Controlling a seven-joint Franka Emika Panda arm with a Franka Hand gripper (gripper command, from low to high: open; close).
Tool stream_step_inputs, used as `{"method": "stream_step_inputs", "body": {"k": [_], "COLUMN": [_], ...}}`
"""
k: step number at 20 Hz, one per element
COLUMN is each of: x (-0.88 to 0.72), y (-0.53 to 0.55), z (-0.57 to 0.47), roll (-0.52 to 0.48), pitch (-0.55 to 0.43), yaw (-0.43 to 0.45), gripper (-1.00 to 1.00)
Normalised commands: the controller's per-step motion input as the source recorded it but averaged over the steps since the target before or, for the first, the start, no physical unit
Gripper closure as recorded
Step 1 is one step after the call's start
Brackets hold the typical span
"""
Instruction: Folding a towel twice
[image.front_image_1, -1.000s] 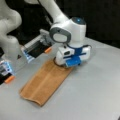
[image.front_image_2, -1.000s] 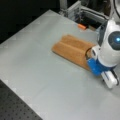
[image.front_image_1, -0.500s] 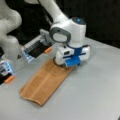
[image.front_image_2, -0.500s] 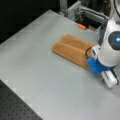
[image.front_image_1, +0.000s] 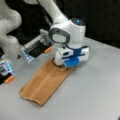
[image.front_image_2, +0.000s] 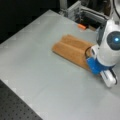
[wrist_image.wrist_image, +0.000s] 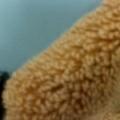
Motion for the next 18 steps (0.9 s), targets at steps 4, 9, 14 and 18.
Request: {"method": "stream_step_inputs", "body": {"k": [4,9,14,18], "x": [-0.11,-0.09,-0.08,-0.08], "y": [-0.06,-0.02,-0.03,-0.09], "z": [-0.14,-0.08,-0.01,0.15], "roll": [-0.149,-0.142,-0.127,-0.079], "pitch": [-0.069,-0.053,0.015,0.161], "yaw": [0.0,0.021,0.103,0.282], "gripper": [1.0,1.0,1.0,1.0]}}
